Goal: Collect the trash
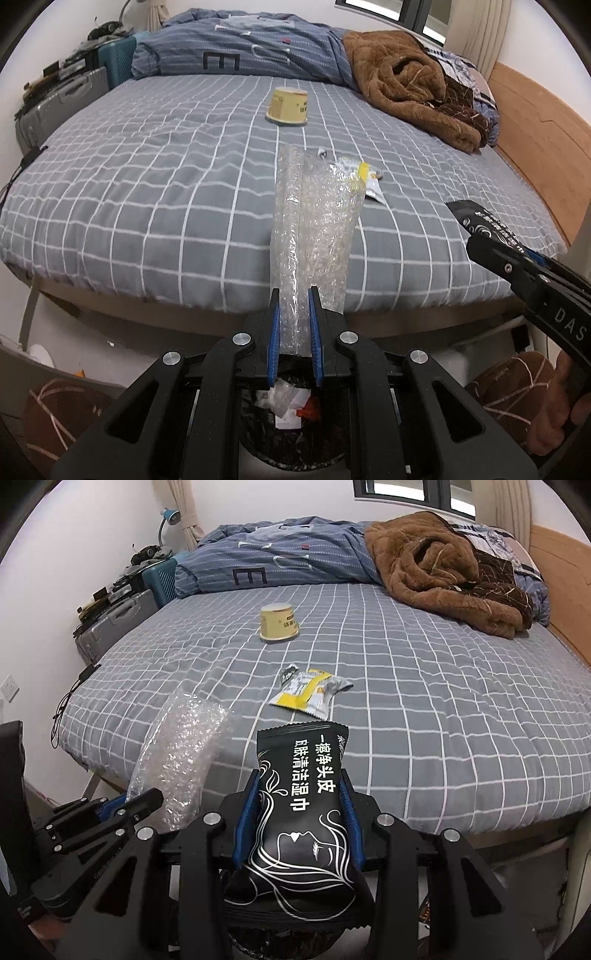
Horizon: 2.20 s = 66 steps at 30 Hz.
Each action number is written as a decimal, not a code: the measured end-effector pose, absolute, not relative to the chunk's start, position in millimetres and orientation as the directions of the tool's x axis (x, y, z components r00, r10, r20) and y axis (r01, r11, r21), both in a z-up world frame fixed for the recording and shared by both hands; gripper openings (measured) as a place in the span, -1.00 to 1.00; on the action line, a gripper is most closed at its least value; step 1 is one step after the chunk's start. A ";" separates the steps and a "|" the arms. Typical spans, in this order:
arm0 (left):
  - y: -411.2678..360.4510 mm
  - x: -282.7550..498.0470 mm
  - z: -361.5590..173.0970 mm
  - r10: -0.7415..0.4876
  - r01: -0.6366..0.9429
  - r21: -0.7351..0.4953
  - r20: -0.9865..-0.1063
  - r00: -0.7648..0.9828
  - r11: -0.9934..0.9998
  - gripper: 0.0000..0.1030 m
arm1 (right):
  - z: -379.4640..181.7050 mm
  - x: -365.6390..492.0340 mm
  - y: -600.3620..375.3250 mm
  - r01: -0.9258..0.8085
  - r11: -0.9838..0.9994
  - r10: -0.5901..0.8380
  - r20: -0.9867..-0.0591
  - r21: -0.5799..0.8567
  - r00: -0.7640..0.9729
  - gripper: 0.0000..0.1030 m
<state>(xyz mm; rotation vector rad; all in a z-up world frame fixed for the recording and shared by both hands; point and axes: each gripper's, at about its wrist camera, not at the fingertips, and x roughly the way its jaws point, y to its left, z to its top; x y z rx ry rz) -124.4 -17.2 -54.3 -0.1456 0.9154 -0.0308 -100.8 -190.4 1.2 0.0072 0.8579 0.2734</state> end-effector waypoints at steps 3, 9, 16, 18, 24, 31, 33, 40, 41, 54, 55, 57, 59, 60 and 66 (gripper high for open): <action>-20.1 -132.2 -56.2 -0.092 -0.030 -0.138 -0.792 0.603 0.990 -0.75 | -3.1 -107.5 -192.0 -0.224 0.966 0.242 -0.749 0.127 0.617 -0.25; -22.4 -145.6 -61.1 -0.091 -0.035 -0.138 -0.802 0.590 0.990 -0.75 | -16.6 -124.6 -191.9 -0.224 0.967 0.234 -0.769 0.121 0.595 -0.25; -23.3 -157.9 -75.8 -0.086 -0.040 -0.130 -0.825 0.559 0.991 -0.75 | -38.2 -137.5 -193.9 -0.215 0.969 0.224 -0.801 0.123 0.554 -0.25; -24.7 -159.2 -81.6 -0.091 -0.037 -0.132 -0.834 0.545 0.991 -0.75 | -43.9 -140.4 -191.2 -0.223 0.968 0.224 -0.809 0.118 0.543 -0.25; -25.0 -162.8 -91.6 -0.076 -0.043 -0.115 -0.850 0.522 0.992 -0.75 | -52.8 -142.9 -190.6 -0.224 0.966 0.232 -0.820 0.130 0.524 -0.26; -28.9 -169.0 -108.2 -0.077 -0.040 -0.110 -0.872 0.484 0.993 -0.75 | -79.8 -152.8 -183.7 -0.234 0.966 0.216 -0.850 0.114 0.481 -0.25; -31.9 -167.7 -115.7 -0.077 -0.031 -0.104 -0.879 0.471 0.994 -0.74 | -88.4 -153.6 -181.8 -0.236 0.966 0.212 -0.857 0.109 0.471 -0.26; -37.4 -166.9 -147.0 -0.086 -0.013 -0.100 -0.910 0.405 0.995 -0.75 | -119.6 -151.2 -181.0 -0.229 0.967 0.198 -0.888 0.109 0.415 -0.25; -37.8 -166.1 -151.2 -0.087 -0.012 -0.100 -0.915 0.395 0.995 -0.75 | -124.2 -151.3 -180.4 -0.230 0.968 0.194 -0.893 0.106 0.407 -0.25; -64.9 -150.8 -191.7 -0.109 0.068 -0.092 -0.942 0.319 0.993 -0.74 | -143.0 -149.7 -197.4 -0.181 0.979 0.153 -0.914 0.090 0.375 -0.26; -68.2 -150.3 -194.3 -0.109 0.077 -0.089 -0.943 0.314 0.993 -0.74 | -143.3 -149.5 -199.5 -0.175 0.980 0.151 -0.916 0.090 0.373 -0.26; -74.0 -149.6 -199.7 -0.116 0.101 -0.089 -0.947 0.300 0.991 -0.73 | -144.8 -148.6 -204.9 -0.161 0.983 0.146 -0.917 0.091 0.370 -0.26; -77.8 -147.6 -203.8 -0.123 0.112 -0.094 -0.949 0.289 0.989 -0.67 | -147.3 -147.4 -210.3 -0.147 0.985 0.140 -0.921 0.091 0.364 -0.26; -79.4 -146.8 -206.0 -0.127 0.115 -0.098 -0.950 0.285 0.989 -0.67 | -148.6 -147.1 -212.7 -0.138 0.986 0.137 -0.923 0.092 0.361 -0.26; -79.9 -146.8 -206.1 -0.109 0.112 -0.077 -0.945 0.308 0.991 -0.17 | -153.3 -139.3 -212.6 -0.128 0.986 0.147 -0.925 0.108 0.350 -0.25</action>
